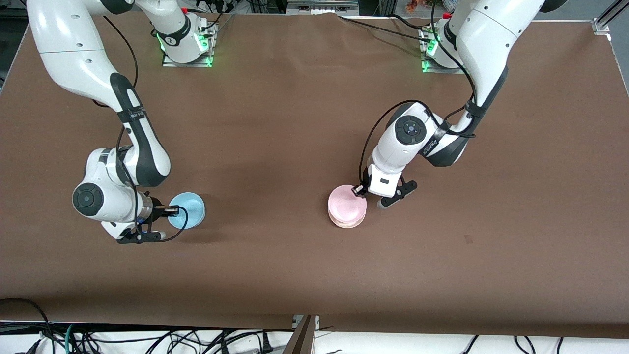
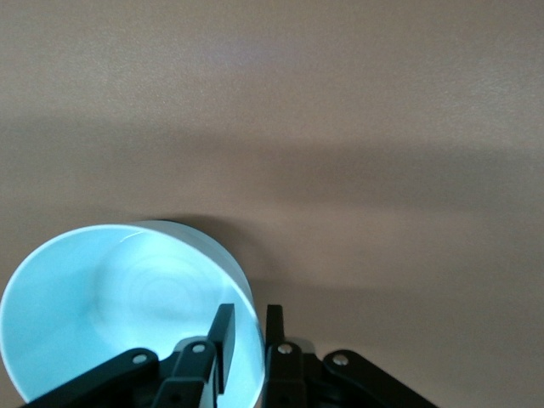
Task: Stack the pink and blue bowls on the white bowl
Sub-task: 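Open the left gripper while the right gripper closes on the blue bowl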
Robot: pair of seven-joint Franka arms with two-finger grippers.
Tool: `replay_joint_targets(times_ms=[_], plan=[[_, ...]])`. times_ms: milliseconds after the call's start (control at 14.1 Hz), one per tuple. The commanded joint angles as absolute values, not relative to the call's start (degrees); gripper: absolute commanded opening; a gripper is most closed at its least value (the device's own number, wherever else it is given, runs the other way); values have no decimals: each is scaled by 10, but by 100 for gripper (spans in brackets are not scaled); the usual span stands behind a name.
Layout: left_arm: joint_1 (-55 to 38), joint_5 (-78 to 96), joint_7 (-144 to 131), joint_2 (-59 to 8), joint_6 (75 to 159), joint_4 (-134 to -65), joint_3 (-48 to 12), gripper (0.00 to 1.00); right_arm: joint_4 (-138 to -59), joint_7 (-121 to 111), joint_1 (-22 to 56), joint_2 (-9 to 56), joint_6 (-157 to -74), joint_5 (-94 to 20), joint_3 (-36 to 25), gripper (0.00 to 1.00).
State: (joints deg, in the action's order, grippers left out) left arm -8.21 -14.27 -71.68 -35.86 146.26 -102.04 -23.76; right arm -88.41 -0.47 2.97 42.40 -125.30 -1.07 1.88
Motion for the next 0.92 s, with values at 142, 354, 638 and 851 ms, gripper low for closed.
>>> replay_joint_targets(times_ms=[142, 354, 638, 851], plan=[[-93, -171, -736, -367, 1456, -1004, -225, 0, -890, -15, 25, 421, -1258, -37, 21, 16], [-93, -176, -736, -367, 1456, -1004, -225, 0, -890, -15, 25, 421, -1258, -37, 21, 12], [-93, -176, -736, -367, 1456, -1003, -226, 13, -889, -15, 25, 421, -1258, -40, 21, 8], [-93, -176, -745, -367, 1456, -996, -226, 23, -889, -15, 25, 421, -1257, -40, 21, 8]])
